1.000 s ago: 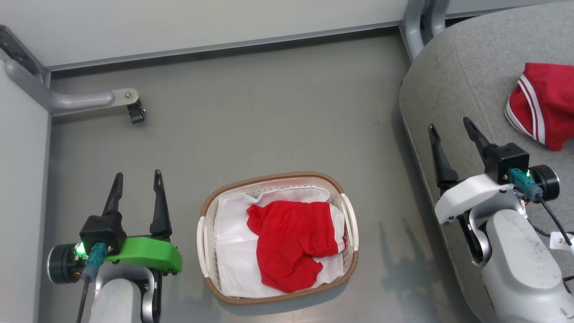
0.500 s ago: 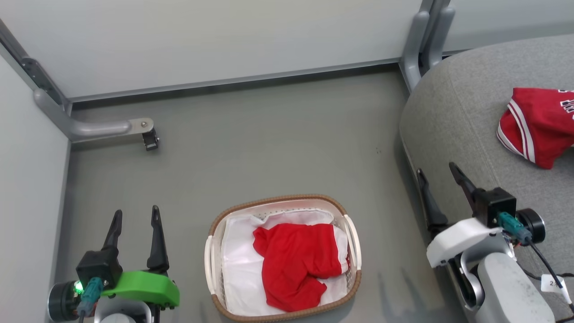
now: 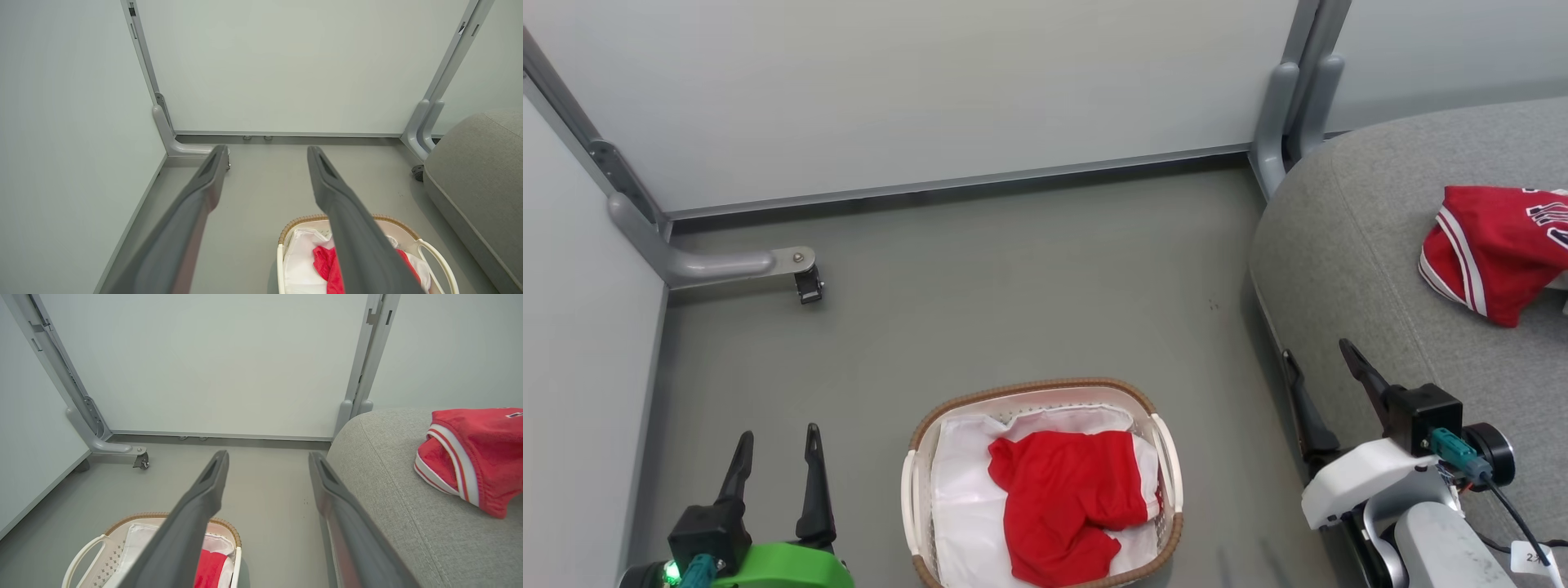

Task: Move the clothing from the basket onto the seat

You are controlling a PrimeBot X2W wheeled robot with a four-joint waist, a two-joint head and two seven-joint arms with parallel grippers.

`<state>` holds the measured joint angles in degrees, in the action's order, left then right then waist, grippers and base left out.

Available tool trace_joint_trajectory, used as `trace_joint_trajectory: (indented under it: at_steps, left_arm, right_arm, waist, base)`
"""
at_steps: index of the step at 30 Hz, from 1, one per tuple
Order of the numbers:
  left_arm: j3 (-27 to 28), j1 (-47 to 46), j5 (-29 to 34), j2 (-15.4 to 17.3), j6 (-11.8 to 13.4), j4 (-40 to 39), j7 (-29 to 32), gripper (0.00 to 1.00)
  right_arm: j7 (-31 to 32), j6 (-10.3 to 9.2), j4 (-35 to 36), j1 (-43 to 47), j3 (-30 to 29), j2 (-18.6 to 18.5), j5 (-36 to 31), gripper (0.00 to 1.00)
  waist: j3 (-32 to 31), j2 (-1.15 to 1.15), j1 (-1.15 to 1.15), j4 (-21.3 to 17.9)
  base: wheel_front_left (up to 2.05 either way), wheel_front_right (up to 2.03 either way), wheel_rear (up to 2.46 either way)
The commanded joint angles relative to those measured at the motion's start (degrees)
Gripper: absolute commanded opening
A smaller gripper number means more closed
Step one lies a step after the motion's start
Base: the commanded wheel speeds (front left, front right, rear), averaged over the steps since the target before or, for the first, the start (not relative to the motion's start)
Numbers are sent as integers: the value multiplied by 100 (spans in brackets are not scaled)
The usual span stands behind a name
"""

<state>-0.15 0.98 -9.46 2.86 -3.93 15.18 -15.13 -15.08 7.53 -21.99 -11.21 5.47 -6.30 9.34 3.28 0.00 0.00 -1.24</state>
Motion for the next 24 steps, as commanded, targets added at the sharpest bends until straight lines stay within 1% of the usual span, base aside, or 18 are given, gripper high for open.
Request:
trace_joint_trajectory:
  at_steps: [1, 5, 14, 24]
  left_arm:
    - [-9, 90, -8, 9, 37, -24, -1, 100]
    - [-35, 9, 0, 8, 53, -33, -1, 100]
    - [-266, -357, -119, 10, 87, 167, -1, 100]
    - [-547, -786, -121, 12, 15, 594, -1, 100]
  right_arm:
    - [-11, -8, 20, 55, -16, -10, 28, 100]
    - [-11, -8, 36, 5, -7, -12, 18, 100]
    - [-11, -8, 178, -329, -3, -4, 26, 100]
    - [-11, -8, 583, -822, 92, 120, 92, 100]
  waist:
    - [2, 0, 0, 2]
    - [63, 0, 0, -14]
    - [504, 0, 0, -114]
    - [1241, 0, 0, -429]
  base:
    - [0, 0, 0]
    - [0, 0, 0]
    - [0, 0, 0]
    - [0, 0, 0]
